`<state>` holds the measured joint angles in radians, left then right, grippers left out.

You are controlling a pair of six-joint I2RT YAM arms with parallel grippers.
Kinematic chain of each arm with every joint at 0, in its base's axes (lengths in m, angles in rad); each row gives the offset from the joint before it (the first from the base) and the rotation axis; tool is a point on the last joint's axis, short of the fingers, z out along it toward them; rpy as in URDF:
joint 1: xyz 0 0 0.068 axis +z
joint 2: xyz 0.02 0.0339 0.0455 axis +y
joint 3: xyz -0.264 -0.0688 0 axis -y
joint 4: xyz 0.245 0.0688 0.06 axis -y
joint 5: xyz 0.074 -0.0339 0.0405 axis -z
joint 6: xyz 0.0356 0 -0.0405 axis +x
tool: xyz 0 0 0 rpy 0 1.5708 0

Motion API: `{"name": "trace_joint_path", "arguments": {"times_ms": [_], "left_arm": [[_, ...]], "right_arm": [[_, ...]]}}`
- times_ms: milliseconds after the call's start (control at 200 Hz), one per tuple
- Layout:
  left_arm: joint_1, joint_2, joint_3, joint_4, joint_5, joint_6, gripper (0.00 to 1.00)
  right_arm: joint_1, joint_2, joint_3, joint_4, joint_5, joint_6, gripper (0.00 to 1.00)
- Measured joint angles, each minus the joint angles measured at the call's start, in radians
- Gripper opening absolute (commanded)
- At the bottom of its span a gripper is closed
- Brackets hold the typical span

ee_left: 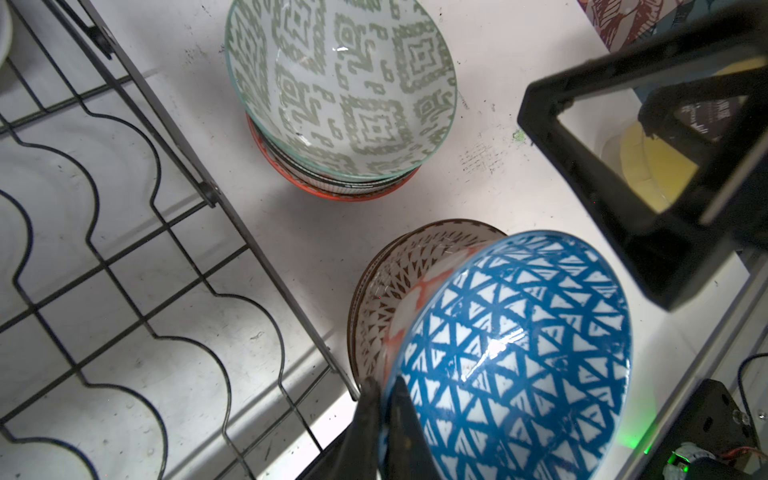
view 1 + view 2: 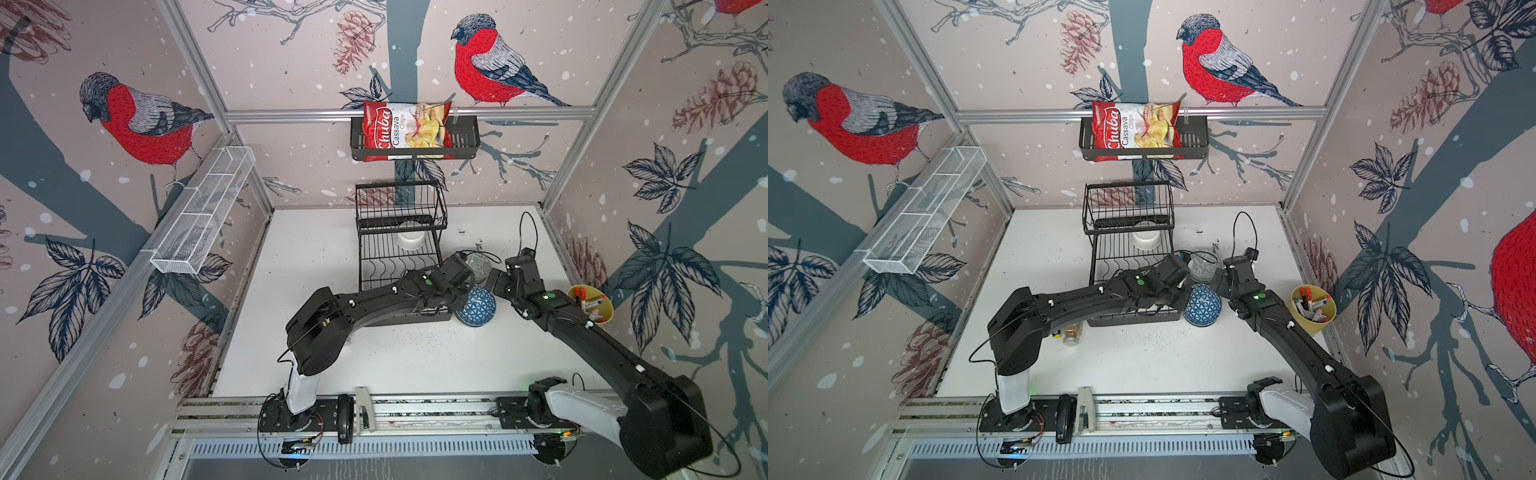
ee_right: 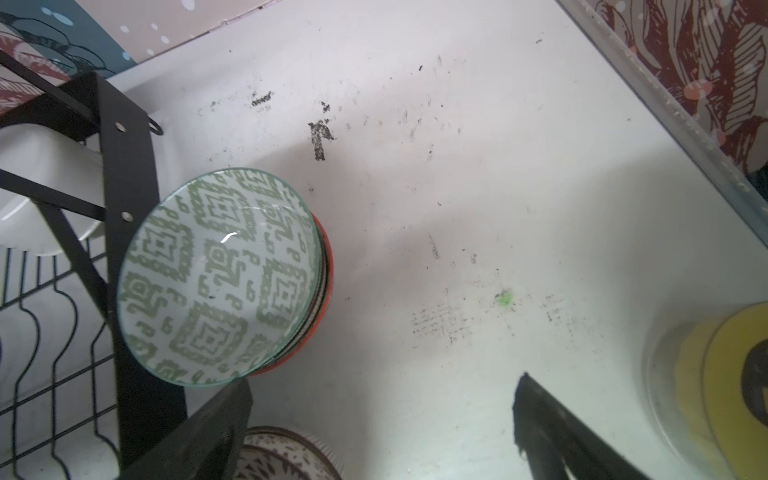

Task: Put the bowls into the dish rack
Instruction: 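Grasp the blue bowl rim with the left gripper and lift it off the stack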

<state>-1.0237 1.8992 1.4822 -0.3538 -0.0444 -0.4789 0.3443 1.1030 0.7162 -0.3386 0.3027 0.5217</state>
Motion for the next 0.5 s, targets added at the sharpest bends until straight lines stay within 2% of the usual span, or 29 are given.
{"name": "trace_joint_path", "arguments": {"times_ms": [240,500], "left_arm": [[0.016,-0.066,-0.066,0.035,0.0,-0.004,0.0],[0.082,-0.168,-0.196,0.095,0.021,-0.027,0.0]], "right_arm": [[0.0,-0.039,0.026,0.001,-0.053,-0.022,1.0],[0.008,-0.055,0.032,0.04,-0.156,-0.055,0.99]]}}
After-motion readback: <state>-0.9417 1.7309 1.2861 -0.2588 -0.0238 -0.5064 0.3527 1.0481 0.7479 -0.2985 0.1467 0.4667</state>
